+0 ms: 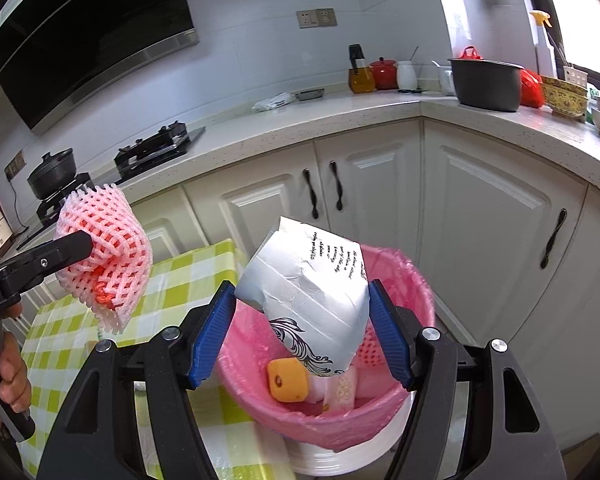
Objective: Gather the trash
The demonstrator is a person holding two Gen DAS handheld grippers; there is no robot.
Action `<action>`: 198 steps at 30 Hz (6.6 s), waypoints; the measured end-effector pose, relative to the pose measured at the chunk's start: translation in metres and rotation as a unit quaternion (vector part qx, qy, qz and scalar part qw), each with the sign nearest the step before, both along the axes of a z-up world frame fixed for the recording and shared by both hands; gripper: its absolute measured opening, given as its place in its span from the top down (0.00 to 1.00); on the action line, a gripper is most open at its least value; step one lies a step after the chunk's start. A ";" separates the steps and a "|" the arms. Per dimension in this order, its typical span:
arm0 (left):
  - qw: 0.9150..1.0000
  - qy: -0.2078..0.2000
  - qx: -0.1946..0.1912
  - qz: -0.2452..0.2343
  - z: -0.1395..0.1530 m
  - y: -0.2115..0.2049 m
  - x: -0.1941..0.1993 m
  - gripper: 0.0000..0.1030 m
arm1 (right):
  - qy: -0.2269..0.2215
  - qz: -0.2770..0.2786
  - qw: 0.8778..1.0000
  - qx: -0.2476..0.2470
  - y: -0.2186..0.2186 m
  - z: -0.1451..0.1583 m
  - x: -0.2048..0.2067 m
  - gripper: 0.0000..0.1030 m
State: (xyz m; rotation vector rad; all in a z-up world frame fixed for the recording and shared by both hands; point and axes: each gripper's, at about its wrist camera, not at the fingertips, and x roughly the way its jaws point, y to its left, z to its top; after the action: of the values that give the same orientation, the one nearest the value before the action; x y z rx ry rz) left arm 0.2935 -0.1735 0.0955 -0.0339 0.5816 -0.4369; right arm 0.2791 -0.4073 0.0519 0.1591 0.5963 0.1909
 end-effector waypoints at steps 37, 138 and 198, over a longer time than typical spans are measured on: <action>1.000 0.019 -0.008 0.018 -0.009 -0.013 0.042 0.35 | 0.008 -0.044 0.999 -0.003 -0.034 -0.012 0.010 0.27; 0.972 0.148 -0.102 0.151 -0.131 0.238 -0.032 0.37 | 0.101 0.214 0.971 -0.040 0.262 -0.115 -0.022 0.28; 0.979 0.090 -0.040 0.181 -0.078 0.228 -0.051 0.37 | 0.063 0.211 0.975 -0.003 0.246 -0.039 -0.015 0.92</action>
State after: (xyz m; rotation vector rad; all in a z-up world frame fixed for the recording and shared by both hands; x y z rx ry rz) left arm 0.2425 0.0545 0.0179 -0.2554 0.7183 -0.1031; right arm 0.2643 -0.1613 0.0132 0.0366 0.7529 0.5950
